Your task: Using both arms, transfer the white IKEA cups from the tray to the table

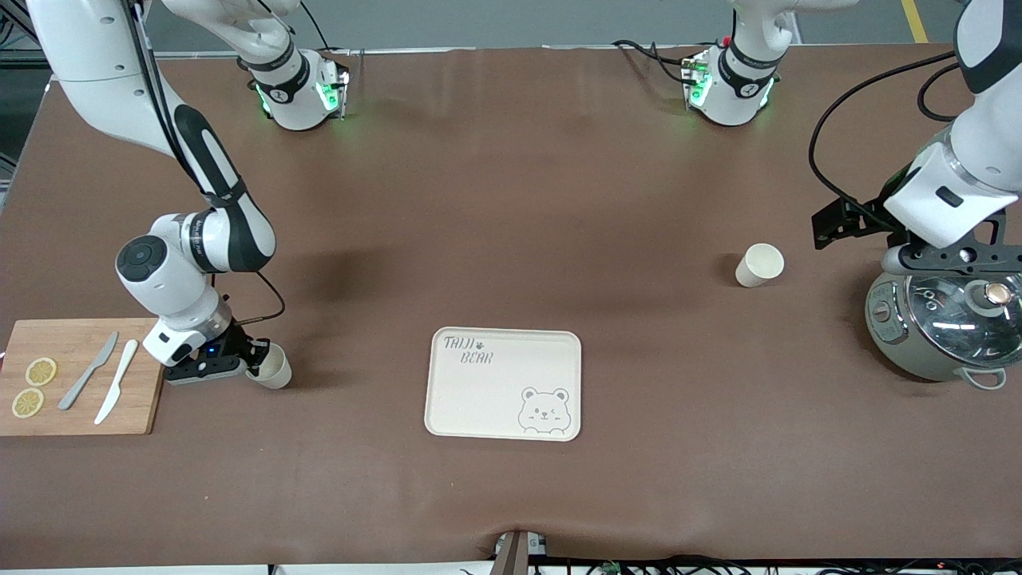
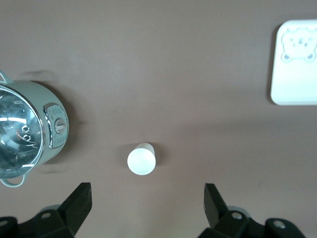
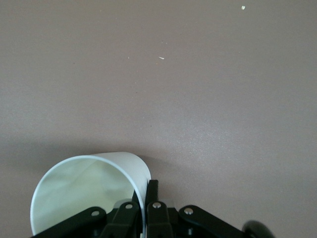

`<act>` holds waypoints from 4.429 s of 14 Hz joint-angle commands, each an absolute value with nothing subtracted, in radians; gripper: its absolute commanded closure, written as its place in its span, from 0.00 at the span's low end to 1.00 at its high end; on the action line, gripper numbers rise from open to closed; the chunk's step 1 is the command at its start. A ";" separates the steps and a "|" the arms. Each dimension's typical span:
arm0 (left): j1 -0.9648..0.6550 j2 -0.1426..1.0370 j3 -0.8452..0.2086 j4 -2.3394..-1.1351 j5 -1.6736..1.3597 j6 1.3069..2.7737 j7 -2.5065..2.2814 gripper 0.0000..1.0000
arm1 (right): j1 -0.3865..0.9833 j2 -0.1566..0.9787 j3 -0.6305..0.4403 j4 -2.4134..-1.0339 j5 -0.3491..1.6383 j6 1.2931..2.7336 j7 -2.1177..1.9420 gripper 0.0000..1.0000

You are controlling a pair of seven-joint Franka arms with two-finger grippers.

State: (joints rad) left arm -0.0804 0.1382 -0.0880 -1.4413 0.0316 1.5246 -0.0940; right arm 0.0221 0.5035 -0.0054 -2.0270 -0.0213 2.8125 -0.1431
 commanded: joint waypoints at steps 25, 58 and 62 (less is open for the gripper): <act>-0.083 0.152 -0.095 -1.407 0.052 1.471 0.008 0.00 | -0.003 0.491 0.008 -2.004 -0.009 2.771 -0.183 0.00; -0.083 0.155 -0.095 -1.408 0.061 1.529 0.000 0.00 | -0.094 0.273 0.003 -1.124 0.066 1.483 -0.027 0.00; -0.083 0.153 -0.095 -1.408 0.063 1.528 -0.005 0.00 | -0.055 0.299 0.008 -1.146 -0.031 1.497 0.025 0.00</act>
State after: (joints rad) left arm -0.0817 0.1414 -0.0929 -1.4351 0.0439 1.5319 -0.0015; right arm -0.0674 0.2875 -0.0055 -1.1455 0.0027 1.4926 -0.0061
